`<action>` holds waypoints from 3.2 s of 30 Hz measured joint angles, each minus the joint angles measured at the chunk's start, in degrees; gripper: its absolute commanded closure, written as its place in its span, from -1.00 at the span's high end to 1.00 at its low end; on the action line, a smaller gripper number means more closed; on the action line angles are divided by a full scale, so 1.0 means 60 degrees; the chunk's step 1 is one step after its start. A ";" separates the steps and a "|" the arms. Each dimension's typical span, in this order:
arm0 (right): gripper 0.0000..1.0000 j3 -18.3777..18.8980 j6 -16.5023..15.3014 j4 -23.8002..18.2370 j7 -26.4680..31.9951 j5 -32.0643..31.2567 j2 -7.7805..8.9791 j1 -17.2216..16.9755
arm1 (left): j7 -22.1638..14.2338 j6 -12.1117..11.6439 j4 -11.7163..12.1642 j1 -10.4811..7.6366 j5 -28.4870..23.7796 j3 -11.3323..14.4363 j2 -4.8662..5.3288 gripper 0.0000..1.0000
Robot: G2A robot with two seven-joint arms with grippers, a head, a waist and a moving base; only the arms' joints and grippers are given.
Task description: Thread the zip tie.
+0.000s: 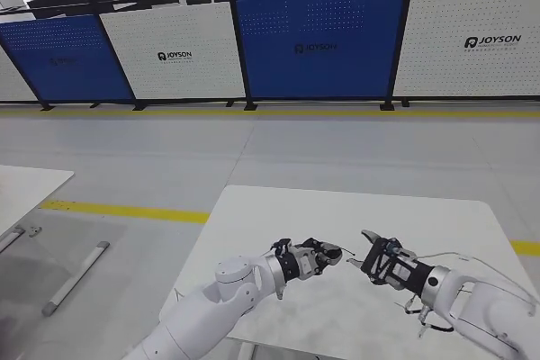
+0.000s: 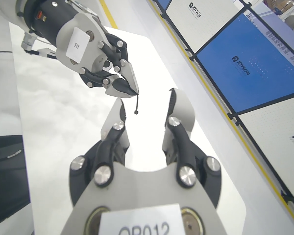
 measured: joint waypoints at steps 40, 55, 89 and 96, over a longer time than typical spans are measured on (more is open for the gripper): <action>1.00 0.0099 0.0047 0.2938 0.3433 1.2040 -0.0382 0.0218 | 0.0349 -0.3345 -0.0454 0.1127 0.4417 0.0355 0.0010 -1.00; 1.00 -0.0373 0.0043 0.4092 0.4797 1.4403 -0.0834 0.0412 | 0.0751 -0.3694 -0.0409 0.1135 0.4655 0.0482 -0.0121 -1.00; -1.00 0.0184 0.0128 0.4558 0.5845 1.4354 -0.1386 0.0349 | 0.0300 -0.3957 -0.0375 0.1290 0.4713 0.0544 -0.0402 1.00; -1.00 0.0214 0.0124 0.4523 0.5822 1.4316 -0.1387 0.0309 | 0.0339 -0.3979 -0.0364 0.1288 0.4760 0.0543 -0.0409 1.00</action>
